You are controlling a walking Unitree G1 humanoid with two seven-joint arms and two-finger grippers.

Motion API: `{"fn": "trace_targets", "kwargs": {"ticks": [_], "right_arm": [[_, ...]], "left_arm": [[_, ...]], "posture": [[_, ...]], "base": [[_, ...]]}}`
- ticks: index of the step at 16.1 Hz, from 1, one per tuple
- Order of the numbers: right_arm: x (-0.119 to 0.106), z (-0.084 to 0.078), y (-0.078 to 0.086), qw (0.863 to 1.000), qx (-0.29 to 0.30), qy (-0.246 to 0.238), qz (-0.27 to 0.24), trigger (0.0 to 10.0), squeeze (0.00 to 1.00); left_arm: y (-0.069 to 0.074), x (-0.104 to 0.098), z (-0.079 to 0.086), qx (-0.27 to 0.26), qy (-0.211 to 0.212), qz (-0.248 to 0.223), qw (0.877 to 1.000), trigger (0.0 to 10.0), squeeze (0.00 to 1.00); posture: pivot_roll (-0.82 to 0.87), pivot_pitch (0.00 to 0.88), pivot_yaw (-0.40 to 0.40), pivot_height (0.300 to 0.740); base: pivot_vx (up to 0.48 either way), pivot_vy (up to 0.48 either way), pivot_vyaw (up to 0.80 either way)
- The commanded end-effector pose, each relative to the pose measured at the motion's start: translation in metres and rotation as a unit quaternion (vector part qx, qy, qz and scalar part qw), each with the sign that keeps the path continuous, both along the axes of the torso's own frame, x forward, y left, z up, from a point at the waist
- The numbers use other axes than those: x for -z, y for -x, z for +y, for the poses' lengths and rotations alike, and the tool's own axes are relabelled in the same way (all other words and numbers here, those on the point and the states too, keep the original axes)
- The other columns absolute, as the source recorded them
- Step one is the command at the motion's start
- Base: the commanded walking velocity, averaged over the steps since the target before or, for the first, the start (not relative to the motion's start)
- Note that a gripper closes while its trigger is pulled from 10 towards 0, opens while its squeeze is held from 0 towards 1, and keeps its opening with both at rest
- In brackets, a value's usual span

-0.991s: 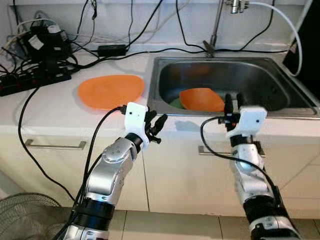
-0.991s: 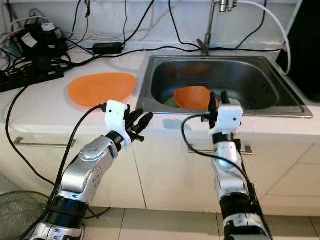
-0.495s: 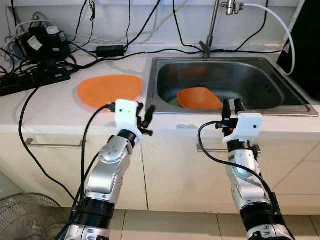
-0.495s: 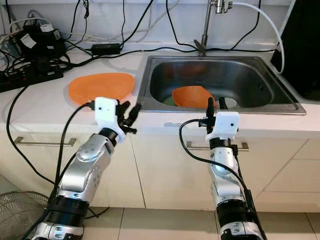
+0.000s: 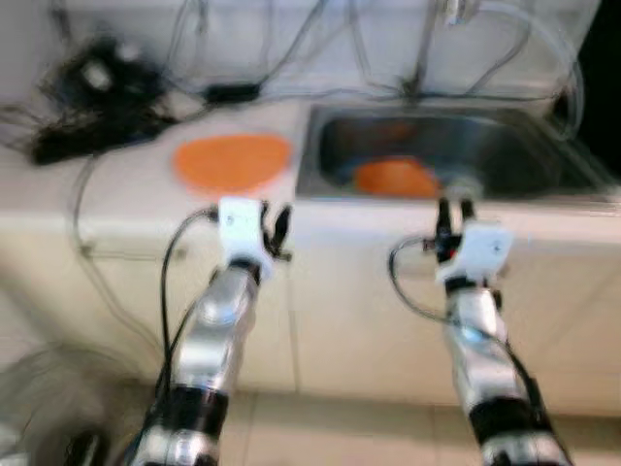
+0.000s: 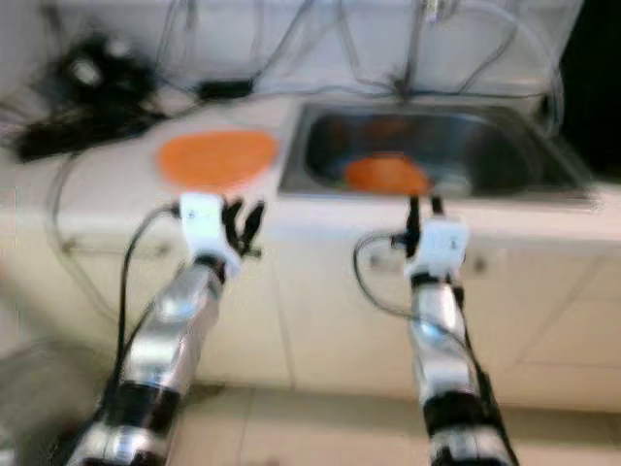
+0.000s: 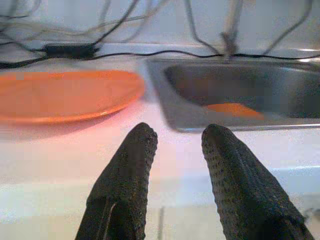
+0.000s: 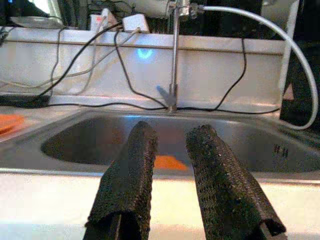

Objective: Kitchen organization

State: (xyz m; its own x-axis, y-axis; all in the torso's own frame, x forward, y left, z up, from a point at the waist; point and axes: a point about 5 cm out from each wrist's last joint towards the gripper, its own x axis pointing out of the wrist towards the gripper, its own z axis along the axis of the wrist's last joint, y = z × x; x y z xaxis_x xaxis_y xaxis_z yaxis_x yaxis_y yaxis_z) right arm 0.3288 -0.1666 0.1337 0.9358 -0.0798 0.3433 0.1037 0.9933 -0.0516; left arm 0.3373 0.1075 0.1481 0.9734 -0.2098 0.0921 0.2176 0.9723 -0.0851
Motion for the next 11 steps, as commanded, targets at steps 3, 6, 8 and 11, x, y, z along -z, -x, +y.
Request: {"fn": "trace_targets", "kwargs": {"ticks": [3, 6, 8, 11], "right_arm": [[-0.0005, 0.0001, -0.0015, 1.000, 0.003, 0.006, 0.002, 10.0, 0.00], [0.0010, 0.0002, -0.0013, 1.000, 0.005, 0.006, 0.005, 10.0, 0.00], [-0.0010, 0.0008, -0.0021, 1.000, 0.004, 0.007, 0.002, 10.0, 0.00], [-0.0058, 0.0004, -0.0032, 1.000, 0.005, 0.011, -0.007, 10.0, 0.00]], "left_arm": [[-0.0029, -0.0088, 0.0054, -0.018, 0.006, -0.027, 0.999, 10.0, 0.00], [-0.0035, -0.0041, 0.0080, -0.030, -0.005, -0.022, 0.999, 10.0, 0.00], [-0.0035, -0.0035, 0.0081, -0.031, -0.007, -0.023, 0.999, 10.0, 0.00], [-0.0042, -0.0052, 0.0071, -0.032, -0.011, -0.029, 0.999, 10.0, 0.00]], "posture": [[0.06, 0.025, 0.072, 0.740], [0.07, 0.031, 0.070, 0.740], [0.07, 0.032, 0.069, 0.740], [0.06, 0.029, 0.066, 0.740]], "base": [[0.000, 0.000, 0.00], [0.308, 0.000, 0.00], [0.465, 0.000, 0.00], [0.465, 0.000, 0.00]]}}
